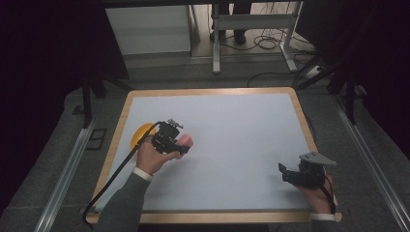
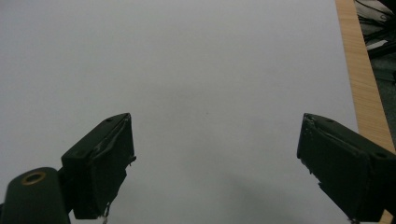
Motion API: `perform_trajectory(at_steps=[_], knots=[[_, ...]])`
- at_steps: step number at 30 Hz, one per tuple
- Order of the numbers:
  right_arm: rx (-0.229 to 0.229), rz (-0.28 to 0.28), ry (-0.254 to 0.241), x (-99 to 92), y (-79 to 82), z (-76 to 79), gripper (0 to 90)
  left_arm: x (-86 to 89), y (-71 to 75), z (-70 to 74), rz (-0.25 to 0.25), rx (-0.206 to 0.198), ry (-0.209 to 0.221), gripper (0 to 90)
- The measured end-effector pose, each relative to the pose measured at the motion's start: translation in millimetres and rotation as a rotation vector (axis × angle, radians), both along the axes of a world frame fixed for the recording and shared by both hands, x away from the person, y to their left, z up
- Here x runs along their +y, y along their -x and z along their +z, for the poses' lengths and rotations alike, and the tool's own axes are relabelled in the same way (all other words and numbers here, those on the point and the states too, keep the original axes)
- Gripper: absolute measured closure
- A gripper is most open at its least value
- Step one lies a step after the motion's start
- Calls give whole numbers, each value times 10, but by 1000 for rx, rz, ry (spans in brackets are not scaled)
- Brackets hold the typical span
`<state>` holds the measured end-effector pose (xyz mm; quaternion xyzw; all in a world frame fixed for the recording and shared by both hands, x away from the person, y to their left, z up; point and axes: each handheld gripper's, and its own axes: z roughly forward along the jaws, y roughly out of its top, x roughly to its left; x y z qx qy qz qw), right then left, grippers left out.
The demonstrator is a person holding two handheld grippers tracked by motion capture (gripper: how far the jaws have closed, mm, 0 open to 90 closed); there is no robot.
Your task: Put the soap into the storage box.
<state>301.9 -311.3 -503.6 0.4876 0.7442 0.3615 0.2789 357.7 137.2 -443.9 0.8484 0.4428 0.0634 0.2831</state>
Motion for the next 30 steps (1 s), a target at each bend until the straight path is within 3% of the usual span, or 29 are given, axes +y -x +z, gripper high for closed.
perform_trajectory(at_steps=[30], knots=[[-5,-1,-5,-7,2,9,107,318,-61,70,60,-6,-1,599]])
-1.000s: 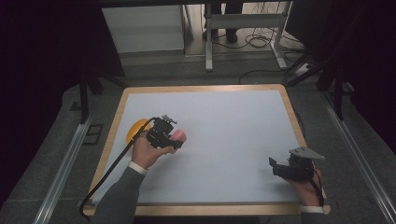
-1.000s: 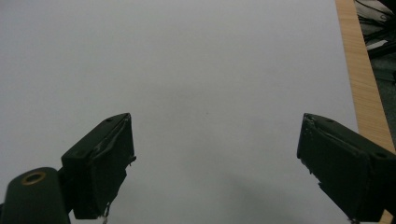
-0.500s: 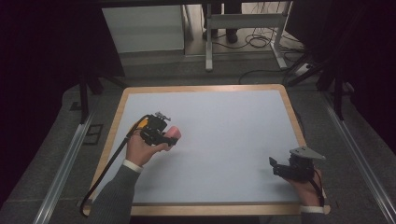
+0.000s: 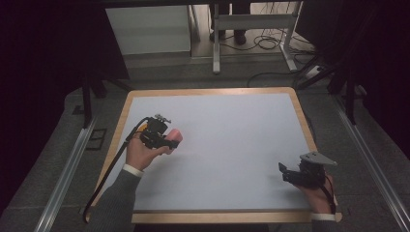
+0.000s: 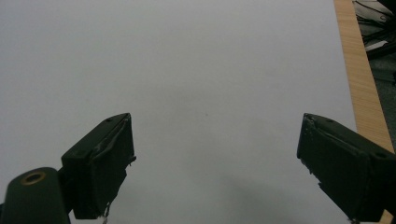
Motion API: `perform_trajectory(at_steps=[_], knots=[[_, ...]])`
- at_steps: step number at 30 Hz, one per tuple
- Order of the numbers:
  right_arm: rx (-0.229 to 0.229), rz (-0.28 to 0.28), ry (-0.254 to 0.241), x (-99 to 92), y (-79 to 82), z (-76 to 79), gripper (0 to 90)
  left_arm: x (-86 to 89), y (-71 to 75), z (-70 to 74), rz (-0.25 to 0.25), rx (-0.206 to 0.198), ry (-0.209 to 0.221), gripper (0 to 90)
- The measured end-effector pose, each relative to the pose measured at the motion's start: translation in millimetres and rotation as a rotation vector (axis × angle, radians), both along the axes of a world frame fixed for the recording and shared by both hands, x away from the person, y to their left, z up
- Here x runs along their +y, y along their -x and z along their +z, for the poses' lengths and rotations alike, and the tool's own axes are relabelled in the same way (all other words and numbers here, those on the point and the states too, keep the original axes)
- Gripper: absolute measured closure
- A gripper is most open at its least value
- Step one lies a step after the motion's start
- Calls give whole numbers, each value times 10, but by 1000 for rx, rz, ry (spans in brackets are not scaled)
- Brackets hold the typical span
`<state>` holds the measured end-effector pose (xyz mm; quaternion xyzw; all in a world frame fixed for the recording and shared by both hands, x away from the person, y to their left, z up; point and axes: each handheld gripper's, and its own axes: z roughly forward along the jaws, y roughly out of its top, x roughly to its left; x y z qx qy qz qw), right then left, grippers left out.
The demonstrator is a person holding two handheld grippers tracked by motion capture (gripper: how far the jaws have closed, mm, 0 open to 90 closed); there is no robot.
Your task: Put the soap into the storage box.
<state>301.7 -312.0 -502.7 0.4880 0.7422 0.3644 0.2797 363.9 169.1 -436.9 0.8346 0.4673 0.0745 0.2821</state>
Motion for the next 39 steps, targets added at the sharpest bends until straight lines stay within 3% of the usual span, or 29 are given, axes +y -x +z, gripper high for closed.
perform_trajectory(at_steps=[12,29,39], knots=[[2,0,4,6,4,3,107,171,-27,39,43,-4,3,598],[5,-2,6,6,1,-4,107,585,-129,77,133,-3,11,599],[-1,-5,3,-1,12,14,107,736,-187,107,165,-3,18,599]])
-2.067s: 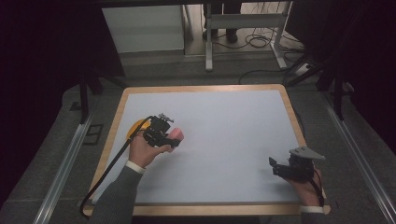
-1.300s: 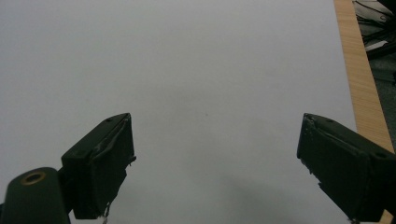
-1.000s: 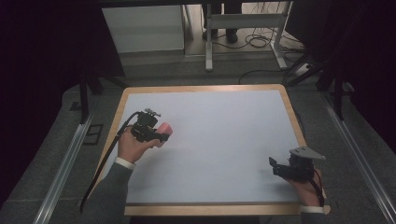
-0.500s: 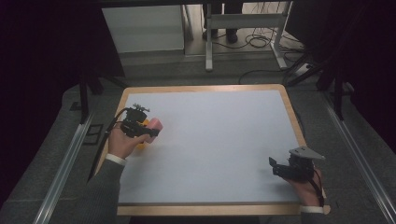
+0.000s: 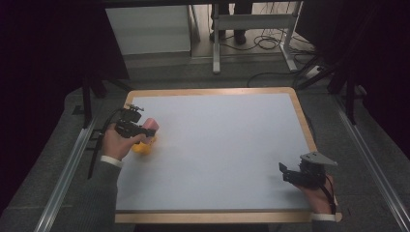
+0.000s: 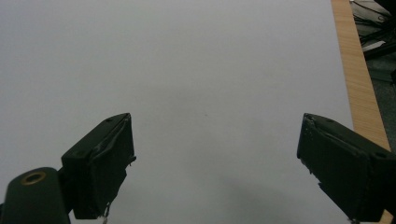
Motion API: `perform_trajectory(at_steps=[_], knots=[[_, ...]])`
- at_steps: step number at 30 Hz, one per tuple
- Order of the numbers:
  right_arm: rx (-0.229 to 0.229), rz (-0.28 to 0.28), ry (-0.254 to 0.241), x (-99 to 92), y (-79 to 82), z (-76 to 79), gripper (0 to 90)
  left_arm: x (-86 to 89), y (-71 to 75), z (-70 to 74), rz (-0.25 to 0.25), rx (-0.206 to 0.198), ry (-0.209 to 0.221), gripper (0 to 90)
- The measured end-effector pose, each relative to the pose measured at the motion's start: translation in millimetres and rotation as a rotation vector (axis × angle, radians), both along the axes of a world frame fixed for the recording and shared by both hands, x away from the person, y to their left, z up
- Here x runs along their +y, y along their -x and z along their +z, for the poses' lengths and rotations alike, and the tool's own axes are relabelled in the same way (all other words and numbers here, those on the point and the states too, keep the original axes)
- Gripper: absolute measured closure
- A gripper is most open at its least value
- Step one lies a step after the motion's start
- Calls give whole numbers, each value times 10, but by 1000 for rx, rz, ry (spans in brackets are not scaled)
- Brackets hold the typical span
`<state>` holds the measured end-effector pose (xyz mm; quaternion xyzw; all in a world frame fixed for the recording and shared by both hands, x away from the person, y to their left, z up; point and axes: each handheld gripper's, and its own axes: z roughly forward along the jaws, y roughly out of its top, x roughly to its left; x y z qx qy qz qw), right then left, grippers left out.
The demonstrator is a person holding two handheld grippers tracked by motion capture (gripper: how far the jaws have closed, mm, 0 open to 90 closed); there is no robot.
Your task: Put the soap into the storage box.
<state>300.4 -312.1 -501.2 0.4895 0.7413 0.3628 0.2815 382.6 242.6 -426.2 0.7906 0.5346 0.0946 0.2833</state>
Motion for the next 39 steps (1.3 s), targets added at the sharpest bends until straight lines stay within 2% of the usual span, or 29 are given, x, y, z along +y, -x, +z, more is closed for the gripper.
perform_trajectory(at_steps=[12,24,39], knots=[[1,-2,2,-7,-2,-5,107,132,-122,-42,38,16,-3,599],[4,-2,7,9,-1,-13,107,188,-217,-73,62,29,-13,599],[3,-4,10,1,-5,-18,107,203,-341,-181,88,56,-24,599]])
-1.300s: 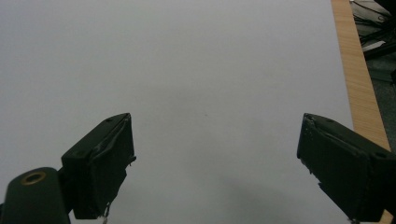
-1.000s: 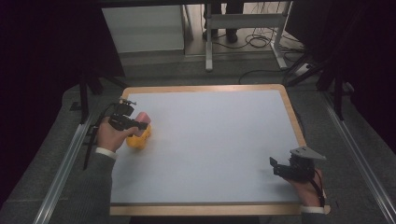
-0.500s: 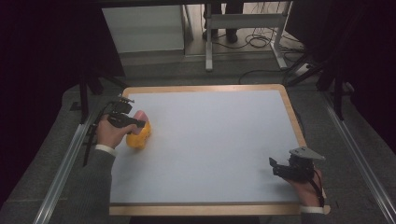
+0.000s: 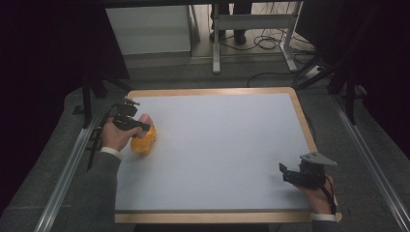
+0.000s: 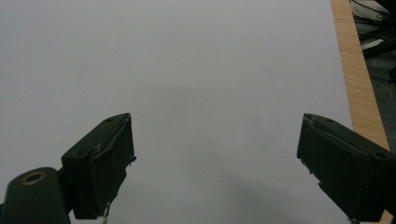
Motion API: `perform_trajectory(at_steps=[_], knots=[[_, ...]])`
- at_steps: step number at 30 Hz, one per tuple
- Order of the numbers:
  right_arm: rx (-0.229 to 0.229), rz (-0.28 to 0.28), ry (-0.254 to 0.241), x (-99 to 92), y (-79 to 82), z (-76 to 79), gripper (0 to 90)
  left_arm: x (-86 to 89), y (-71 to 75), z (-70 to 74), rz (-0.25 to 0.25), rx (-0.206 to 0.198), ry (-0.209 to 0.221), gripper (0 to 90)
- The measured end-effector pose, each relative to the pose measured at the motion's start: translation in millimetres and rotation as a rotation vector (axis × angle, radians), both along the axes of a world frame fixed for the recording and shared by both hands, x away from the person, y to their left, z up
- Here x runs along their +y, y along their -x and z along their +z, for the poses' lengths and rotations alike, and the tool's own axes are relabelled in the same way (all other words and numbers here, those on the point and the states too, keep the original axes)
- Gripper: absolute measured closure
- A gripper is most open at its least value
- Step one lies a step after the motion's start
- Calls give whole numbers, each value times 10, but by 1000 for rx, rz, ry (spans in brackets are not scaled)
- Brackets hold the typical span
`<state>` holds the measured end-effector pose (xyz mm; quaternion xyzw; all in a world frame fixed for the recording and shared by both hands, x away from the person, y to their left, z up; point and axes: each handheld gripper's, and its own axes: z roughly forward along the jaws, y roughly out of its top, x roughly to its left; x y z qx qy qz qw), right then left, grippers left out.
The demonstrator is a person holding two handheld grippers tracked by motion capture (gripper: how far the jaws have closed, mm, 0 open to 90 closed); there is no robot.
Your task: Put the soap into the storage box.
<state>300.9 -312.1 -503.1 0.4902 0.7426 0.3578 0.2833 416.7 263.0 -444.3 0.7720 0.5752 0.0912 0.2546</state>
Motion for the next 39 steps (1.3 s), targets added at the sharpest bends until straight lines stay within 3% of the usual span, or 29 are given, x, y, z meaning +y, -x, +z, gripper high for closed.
perform_trajectory(at_steps=[19,26,28,31,39], knots=[[11,4,6,22,-10,-27,107,46,69,-355,20,67,-19,599],[12,6,7,14,-15,-35,107,40,71,-400,16,74,-19,589],[11,5,4,14,-13,-32,107,49,89,-356,18,52,-1,546],[11,4,4,16,-12,-30,107,65,128,-254,22,15,-1,394],[10,4,4,19,-11,-28,107,34,375,-70,-35,-102,64,274]])
